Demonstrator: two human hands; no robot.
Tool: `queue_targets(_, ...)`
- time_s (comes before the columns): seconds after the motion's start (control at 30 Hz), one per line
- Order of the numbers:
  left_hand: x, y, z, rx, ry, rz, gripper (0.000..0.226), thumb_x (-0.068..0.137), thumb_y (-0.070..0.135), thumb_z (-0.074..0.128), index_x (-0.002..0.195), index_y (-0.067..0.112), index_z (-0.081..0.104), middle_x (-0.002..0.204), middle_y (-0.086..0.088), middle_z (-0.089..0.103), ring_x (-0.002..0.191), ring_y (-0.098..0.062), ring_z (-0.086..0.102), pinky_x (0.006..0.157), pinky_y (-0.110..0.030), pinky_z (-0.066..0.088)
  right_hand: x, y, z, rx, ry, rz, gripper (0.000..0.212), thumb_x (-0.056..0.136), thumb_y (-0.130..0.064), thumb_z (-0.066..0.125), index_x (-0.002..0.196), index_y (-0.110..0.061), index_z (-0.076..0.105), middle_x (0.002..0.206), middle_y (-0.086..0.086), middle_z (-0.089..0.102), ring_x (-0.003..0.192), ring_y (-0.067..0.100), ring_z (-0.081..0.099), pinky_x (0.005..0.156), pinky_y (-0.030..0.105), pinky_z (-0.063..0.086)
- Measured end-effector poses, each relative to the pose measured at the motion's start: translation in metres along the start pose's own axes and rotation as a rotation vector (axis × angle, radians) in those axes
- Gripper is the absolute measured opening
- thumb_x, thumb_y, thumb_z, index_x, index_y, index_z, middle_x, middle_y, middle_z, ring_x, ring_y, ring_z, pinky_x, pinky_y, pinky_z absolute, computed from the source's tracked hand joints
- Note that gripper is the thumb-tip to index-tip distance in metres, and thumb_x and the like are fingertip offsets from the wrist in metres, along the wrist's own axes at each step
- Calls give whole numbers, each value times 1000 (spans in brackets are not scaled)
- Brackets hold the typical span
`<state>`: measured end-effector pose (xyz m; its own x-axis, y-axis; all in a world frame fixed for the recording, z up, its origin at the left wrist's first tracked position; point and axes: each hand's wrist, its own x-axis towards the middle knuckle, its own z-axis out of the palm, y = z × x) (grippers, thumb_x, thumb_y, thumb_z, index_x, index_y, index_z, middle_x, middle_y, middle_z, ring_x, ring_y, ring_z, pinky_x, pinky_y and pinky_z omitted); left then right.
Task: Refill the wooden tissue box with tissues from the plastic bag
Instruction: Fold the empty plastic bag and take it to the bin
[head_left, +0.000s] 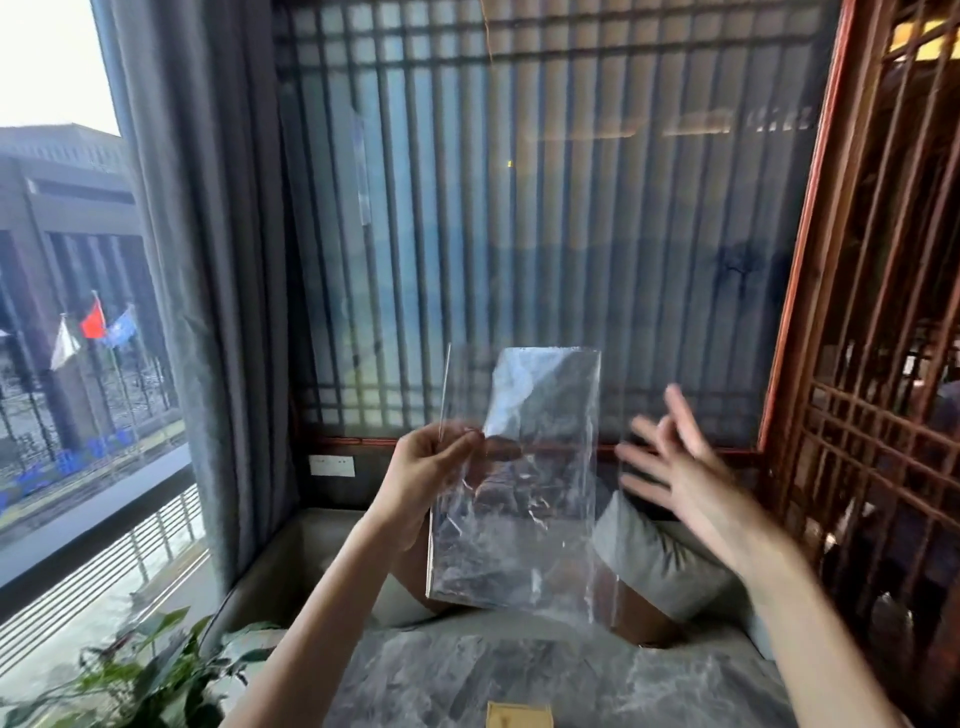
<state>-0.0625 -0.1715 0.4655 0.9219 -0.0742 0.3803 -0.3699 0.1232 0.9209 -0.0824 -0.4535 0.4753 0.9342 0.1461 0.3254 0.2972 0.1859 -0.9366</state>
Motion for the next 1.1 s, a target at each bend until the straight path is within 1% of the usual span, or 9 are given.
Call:
queue_targets(0.1, -5, -3, 2, -43, 73, -31, 12, 89, 9, 66, 84, -1, 71, 82, -25, 67, 69, -26, 61, 66, -33, 50, -8, 26, 15, 11, -103, 135, 78, 75, -37, 68, 146, -28, 37, 122, 12, 71, 101, 21, 73, 78, 32, 60)
queue_targets(0.17, -8, -4, 4, -45, 74, -57, 11, 89, 7, 65, 81, 6, 72, 83, -24, 66, 68, -26, 61, 65, -33, 51, -8, 29, 23, -51, -82, 132, 55, 80, -23, 69, 133, -19, 55, 109, 9, 76, 84, 15, 75, 66, 22, 59)
queue_targets(0.27, -11, -1, 5, -68, 15, -101, 8, 91, 6, 62, 96, 2, 67, 92, -18, 72, 70, -25, 70, 63, -34, 61, -3, 29, 23, -36, 2, 91, 36, 87, -5, 66, 123, -8, 64, 95, 8, 78, 69, 11, 72, 57, 18, 56)
queue_targets(0.4, -14, 4, 2, -210, -98, -167, 29, 95, 10, 55, 122, 0, 59, 112, -22, 70, 90, -32, 72, 79, -37, 62, 2, 28, 13, -26, 65, 73, 31, 83, -12, 71, 114, -10, 69, 94, 7, 79, 72, 10, 74, 56, 17, 56)
queue_targets(0.57, -15, -2, -6, -182, -159, -224, 33, 96, 15, 53, 123, -2, 60, 123, -27, 65, 115, -45, 62, 100, -51, 51, 2, 25, 1, -21, 70, 125, 39, 73, -22, 75, 111, -13, 71, 101, 10, 78, 77, 11, 75, 59, 17, 57)
queue_targets(0.73, -8, -6, 3, -210, -204, -211, 30, 87, 11, 61, 115, -2, 62, 87, -7, 75, 87, -31, 75, 76, -39, 63, 1, 15, -10, 70, 59, 181, 35, 77, -12, 71, 112, -10, 70, 98, 9, 78, 74, 9, 74, 57, 15, 56)
queue_targets(0.87, -1, -7, 9, -218, -325, -211, 34, 94, 16, 57, 126, 4, 61, 106, -13, 73, 94, -28, 71, 93, -48, 57, -2, 3, -25, 99, 61, 199, 40, 75, -14, 70, 114, -9, 69, 96, 5, 79, 75, 7, 74, 57, 13, 55)
queue_targets(0.97, 2, -5, 16, -184, -381, -190, 31, 93, 9, 56, 123, 5, 63, 99, -11, 75, 89, -26, 74, 83, -41, 60, -6, -8, -38, 107, 46, 195, 41, 76, -12, 69, 117, -7, 68, 98, 6, 78, 75, 8, 74, 57, 14, 55)
queue_targets(1.1, 8, -4, 25, -186, -345, -145, 35, 89, 8, 59, 123, 3, 64, 110, -15, 75, 93, -22, 74, 74, -30, 61, -15, -25, -50, 45, -23, 179, 41, 77, -1, 67, 117, -7, 68, 110, 14, 75, 80, 14, 75, 64, 19, 60)
